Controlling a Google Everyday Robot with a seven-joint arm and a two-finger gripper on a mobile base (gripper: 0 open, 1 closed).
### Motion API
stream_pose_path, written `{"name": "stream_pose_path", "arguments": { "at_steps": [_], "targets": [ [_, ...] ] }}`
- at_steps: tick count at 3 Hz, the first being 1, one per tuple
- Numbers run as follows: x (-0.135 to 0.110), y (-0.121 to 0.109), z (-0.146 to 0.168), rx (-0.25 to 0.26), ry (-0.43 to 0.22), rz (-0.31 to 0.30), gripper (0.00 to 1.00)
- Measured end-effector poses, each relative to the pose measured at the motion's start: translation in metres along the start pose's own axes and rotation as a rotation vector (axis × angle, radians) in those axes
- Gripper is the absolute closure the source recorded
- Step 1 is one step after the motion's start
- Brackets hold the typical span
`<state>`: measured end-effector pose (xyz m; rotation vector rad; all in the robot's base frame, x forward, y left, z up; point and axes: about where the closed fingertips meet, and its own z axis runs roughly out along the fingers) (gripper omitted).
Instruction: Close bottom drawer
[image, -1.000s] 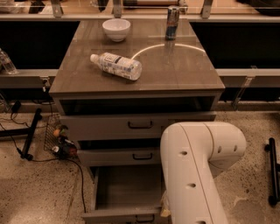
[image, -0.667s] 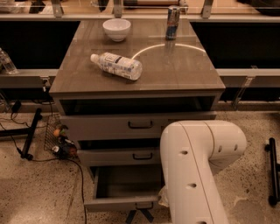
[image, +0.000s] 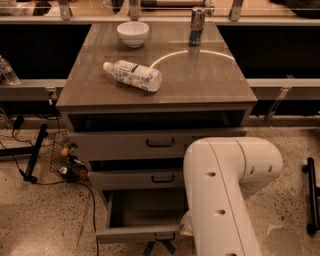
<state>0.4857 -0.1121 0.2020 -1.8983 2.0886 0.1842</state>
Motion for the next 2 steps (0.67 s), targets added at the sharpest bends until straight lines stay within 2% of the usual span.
{"name": "stream_pose_path", "arguments": {
  "at_steps": [1, 2],
  "targets": [
    [-0.001, 0.001, -0.004, 0.002, -0.007, 0.001, 0.52],
    [-0.004, 0.004, -0.02, 0.017, -0.03, 0.006, 0.29]
  ]
}}
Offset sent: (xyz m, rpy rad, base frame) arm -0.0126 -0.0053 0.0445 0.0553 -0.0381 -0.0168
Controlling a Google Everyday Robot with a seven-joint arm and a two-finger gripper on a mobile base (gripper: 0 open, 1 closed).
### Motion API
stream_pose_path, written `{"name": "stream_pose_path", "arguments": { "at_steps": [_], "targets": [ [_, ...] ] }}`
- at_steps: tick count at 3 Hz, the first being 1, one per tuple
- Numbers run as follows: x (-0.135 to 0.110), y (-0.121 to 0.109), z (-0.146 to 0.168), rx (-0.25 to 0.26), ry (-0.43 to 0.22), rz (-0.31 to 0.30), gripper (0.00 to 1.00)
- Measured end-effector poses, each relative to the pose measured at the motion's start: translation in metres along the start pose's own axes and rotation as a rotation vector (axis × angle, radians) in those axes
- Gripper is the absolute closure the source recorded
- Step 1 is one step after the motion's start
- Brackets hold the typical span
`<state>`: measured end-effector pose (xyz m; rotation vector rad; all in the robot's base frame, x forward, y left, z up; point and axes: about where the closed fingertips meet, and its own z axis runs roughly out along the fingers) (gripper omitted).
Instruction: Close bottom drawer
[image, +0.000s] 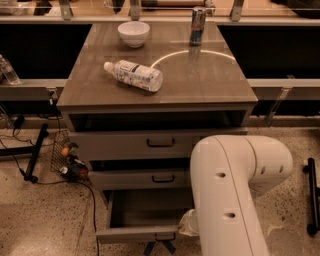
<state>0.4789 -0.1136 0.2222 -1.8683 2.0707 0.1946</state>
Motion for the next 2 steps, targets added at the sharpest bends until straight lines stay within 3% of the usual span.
{"name": "stream_pose_path", "arguments": {
  "at_steps": [1, 2],
  "targets": [
    [0.0, -0.003, -0.027, 0.028, -0.005, -0.003, 0.05],
    [0.025, 0.006, -0.036, 0.027, 0.032, 0.011, 0.15]
  ]
}}
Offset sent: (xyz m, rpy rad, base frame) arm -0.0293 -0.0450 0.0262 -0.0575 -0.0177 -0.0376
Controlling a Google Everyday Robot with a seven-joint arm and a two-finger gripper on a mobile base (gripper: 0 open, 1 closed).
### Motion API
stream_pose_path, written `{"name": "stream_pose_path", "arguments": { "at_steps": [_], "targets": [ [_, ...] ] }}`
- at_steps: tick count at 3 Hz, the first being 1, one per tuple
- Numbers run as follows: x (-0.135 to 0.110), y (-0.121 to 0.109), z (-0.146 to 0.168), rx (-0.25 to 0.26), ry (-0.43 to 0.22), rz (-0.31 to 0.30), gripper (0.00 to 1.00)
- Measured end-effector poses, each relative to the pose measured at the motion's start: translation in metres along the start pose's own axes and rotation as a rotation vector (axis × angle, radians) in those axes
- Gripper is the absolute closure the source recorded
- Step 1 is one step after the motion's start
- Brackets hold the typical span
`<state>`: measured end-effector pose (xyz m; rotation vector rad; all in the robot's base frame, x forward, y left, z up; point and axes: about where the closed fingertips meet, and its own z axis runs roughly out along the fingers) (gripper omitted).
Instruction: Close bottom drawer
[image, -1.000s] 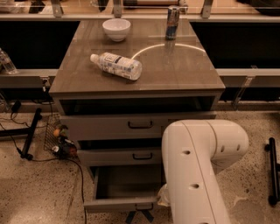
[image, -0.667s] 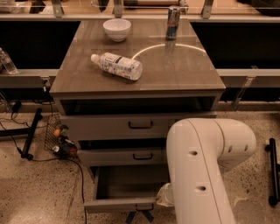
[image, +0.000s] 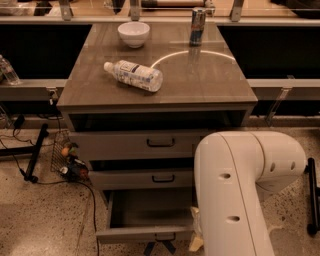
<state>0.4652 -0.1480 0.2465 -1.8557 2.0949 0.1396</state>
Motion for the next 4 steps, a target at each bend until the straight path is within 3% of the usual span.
{"name": "stream_pose_path", "arguments": {
  "at_steps": [1, 2, 3, 4],
  "targets": [
    [0.019, 0.011, 0.002, -0.01, 0.027, 0.012, 0.38],
    [0.037, 0.027, 0.019, -0.035, 0.044, 0.021, 0.7],
    [0.042, 0.033, 0.032, -0.047, 0.043, 0.019, 0.92],
    [0.042, 0.04, 0.05, -0.06, 0.025, 0.024, 1.0]
  ]
}}
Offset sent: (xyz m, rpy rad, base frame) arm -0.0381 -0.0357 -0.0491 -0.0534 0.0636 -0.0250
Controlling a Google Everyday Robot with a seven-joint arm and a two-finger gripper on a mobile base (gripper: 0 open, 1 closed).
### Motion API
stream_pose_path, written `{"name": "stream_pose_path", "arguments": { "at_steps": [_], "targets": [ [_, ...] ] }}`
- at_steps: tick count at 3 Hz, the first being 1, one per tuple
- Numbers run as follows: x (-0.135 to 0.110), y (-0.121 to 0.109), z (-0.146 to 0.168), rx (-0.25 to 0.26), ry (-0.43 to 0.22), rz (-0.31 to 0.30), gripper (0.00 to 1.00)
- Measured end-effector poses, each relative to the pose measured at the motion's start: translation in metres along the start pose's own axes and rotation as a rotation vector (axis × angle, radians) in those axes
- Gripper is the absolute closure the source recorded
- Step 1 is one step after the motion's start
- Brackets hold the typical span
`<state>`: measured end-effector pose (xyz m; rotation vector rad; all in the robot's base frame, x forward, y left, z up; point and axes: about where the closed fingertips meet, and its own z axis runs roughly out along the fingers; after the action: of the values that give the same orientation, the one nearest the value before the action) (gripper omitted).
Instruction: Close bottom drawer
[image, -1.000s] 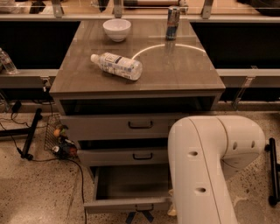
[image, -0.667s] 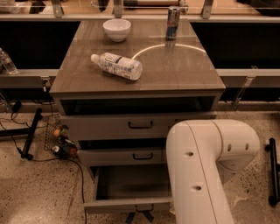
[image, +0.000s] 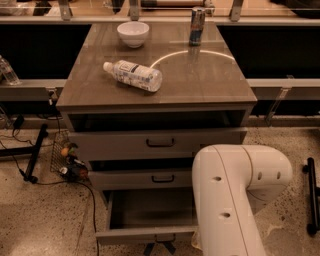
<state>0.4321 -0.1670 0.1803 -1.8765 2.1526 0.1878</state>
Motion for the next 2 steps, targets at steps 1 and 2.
{"name": "stream_pose_path", "arguments": {
  "at_steps": [1, 2],
  "targets": [
    [-0.024, -0.009, 0.024, 0.016, -0.072, -0.013, 1.0],
    [-0.045, -0.023, 0.031, 0.047, -0.128, -0.029, 1.0]
  ]
}}
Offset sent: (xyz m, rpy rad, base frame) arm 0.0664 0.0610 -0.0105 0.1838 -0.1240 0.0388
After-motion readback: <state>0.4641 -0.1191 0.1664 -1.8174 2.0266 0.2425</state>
